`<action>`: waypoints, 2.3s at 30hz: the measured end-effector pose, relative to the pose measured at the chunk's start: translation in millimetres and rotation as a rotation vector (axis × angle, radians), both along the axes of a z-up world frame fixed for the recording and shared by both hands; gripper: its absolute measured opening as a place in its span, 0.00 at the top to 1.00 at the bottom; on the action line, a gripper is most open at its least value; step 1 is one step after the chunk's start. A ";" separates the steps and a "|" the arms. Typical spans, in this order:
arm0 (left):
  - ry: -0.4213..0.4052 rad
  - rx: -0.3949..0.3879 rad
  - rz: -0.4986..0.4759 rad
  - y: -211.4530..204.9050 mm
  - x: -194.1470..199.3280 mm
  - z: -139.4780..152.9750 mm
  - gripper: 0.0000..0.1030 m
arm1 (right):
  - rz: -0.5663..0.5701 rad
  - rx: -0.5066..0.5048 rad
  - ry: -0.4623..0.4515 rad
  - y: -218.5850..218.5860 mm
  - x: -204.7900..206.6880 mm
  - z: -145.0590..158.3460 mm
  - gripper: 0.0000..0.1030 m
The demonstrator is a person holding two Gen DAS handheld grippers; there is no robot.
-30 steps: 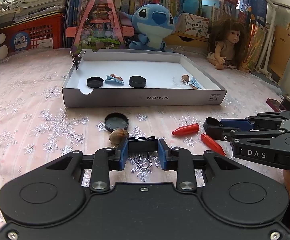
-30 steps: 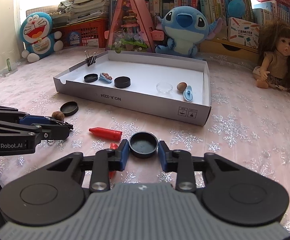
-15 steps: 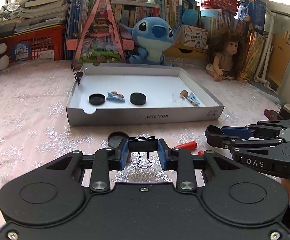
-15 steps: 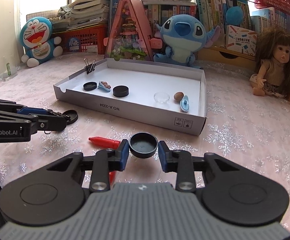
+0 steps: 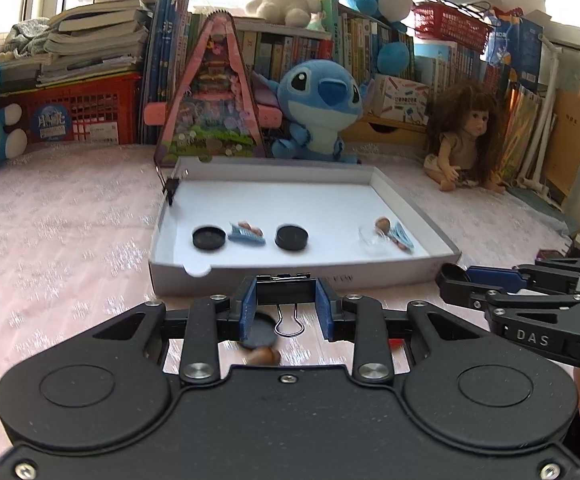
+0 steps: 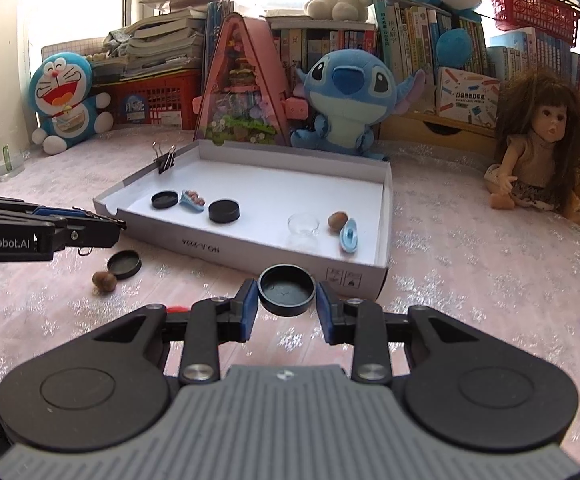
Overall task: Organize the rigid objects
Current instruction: 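Carry the binder clip and black lid over the white tray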
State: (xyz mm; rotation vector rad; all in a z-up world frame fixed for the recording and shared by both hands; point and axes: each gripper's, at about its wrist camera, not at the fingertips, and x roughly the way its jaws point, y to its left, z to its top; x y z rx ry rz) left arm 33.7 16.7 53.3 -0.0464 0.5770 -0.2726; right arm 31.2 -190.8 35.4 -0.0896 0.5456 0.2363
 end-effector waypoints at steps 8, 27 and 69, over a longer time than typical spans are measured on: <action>-0.024 -0.005 0.052 9.1 31.1 23.6 0.72 | -0.032 0.022 -0.025 -7.7 25.9 19.0 0.64; 0.053 -0.006 0.085 -4.9 139.0 47.9 0.72 | -0.047 0.137 0.075 -27.9 115.1 53.7 0.64; 0.248 0.099 0.193 -14.7 228.5 -30.7 0.72 | -0.150 0.070 0.309 -22.0 202.1 -12.3 0.64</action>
